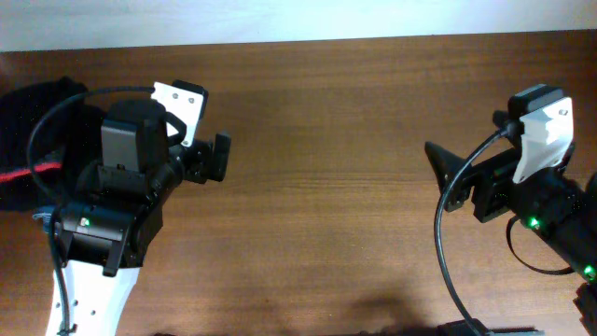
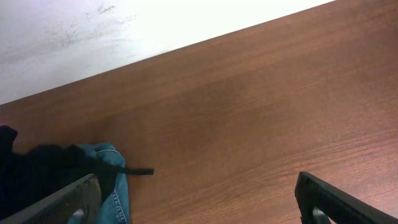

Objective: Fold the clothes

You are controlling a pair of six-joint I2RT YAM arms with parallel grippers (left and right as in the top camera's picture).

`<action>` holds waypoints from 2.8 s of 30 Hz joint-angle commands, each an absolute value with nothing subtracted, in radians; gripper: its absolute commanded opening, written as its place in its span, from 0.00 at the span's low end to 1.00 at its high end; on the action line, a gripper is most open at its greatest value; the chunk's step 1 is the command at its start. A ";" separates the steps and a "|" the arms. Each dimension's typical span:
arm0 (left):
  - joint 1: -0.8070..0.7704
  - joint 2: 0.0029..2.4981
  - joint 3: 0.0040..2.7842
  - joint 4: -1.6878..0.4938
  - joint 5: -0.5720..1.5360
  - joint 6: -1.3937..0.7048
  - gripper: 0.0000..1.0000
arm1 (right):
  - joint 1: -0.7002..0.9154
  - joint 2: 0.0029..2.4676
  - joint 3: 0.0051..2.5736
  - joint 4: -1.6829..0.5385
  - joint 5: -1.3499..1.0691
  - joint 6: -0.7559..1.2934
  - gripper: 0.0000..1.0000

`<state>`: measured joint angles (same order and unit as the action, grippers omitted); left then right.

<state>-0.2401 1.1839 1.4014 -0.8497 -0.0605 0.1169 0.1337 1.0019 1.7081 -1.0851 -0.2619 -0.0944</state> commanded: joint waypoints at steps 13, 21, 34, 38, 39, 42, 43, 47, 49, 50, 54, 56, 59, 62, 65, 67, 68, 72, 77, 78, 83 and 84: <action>-0.244 1.186 1.399 -0.850 -0.068 0.136 0.99 | 0.137 0.699 1.697 -1.196 0.109 -0.186 0.99; -0.244 1.186 1.399 -0.850 -0.068 0.137 0.99 | 0.135 0.430 1.295 -1.093 0.195 -0.186 0.99; -0.244 1.186 1.399 -0.850 -0.068 0.136 0.99 | 0.077 0.074 0.546 -0.678 0.116 -0.156 0.99; -0.243 1.186 1.399 -0.850 -0.068 0.136 0.99 | 0.077 0.002 0.398 -0.588 0.085 -0.152 0.99; -0.244 1.186 1.399 -0.850 -0.068 0.137 0.99 | 0.077 0.004 0.372 -0.566 0.082 -0.150 0.99; -0.243 1.186 1.399 -0.850 -0.068 0.137 0.99 | 0.077 0.004 0.322 -0.529 0.067 -0.149 0.99; -0.244 1.186 1.399 -0.850 -0.068 0.136 0.99 | 0.077 0.004 0.309 -0.521 0.063 -0.149 0.99; -0.244 1.186 1.399 -0.850 -0.068 0.136 0.99 | 0.077 0.004 0.266 -0.516 0.059 -0.148 0.99; -0.244 1.186 1.399 -0.850 -0.068 0.136 0.99 | 0.077 0.004 0.246 -0.513 0.052 -0.149 0.99; -0.243 1.186 1.399 -0.850 -0.068 0.136 0.99 | 0.077 0.004 0.234 -0.509 0.051 -0.148 0.99; -0.243 1.186 1.399 -0.850 -0.068 0.136 0.99 | 0.077 0.004 0.186 -0.490 0.029 -0.149 0.99; -0.244 1.186 1.399 -0.850 -0.068 0.136 0.99 | 0.077 0.004 0.159 -0.464 0.008 -0.149 0.99; -0.243 1.186 1.399 -0.850 -0.068 0.136 0.99 | 0.078 0.004 0.121 -0.417 0.007 -0.149 1.00; -0.243 1.186 1.399 -0.850 -0.068 0.136 0.99 | 0.078 0.004 0.120 -0.404 0.007 -0.149 0.99; -0.244 1.186 1.399 -0.850 -0.068 0.136 0.99 | 0.078 0.004 0.120 -0.408 0.007 -0.149 0.99; -0.244 1.186 1.399 -0.850 -0.068 0.136 0.99 | 0.078 0.004 0.120 -0.408 0.007 -0.149 0.99; -0.244 1.186 1.399 -0.850 -0.068 0.137 0.99 | 0.078 0.004 0.120 -0.408 0.007 -0.149 0.99; -0.244 1.186 1.399 -0.850 -0.068 0.136 0.99 | 0.078 0.004 0.120 -0.408 0.007 -0.149 0.99; -0.244 1.186 1.399 -0.850 -0.068 0.136 0.99 | 0.078 0.004 0.120 -0.408 0.007 -0.149 0.99; -0.244 1.186 1.399 -0.850 -0.068 0.136 0.99 | 0.078 0.004 0.120 -0.408 0.007 -0.149 0.99; -0.244 1.186 1.399 -0.850 -0.068 0.136 0.99 | 0.078 0.004 0.120 -0.408 0.007 -0.149 0.99; -0.243 1.186 1.399 -0.850 -0.068 0.137 0.99 | 0.078 0.004 0.120 -0.408 0.007 -0.149 0.99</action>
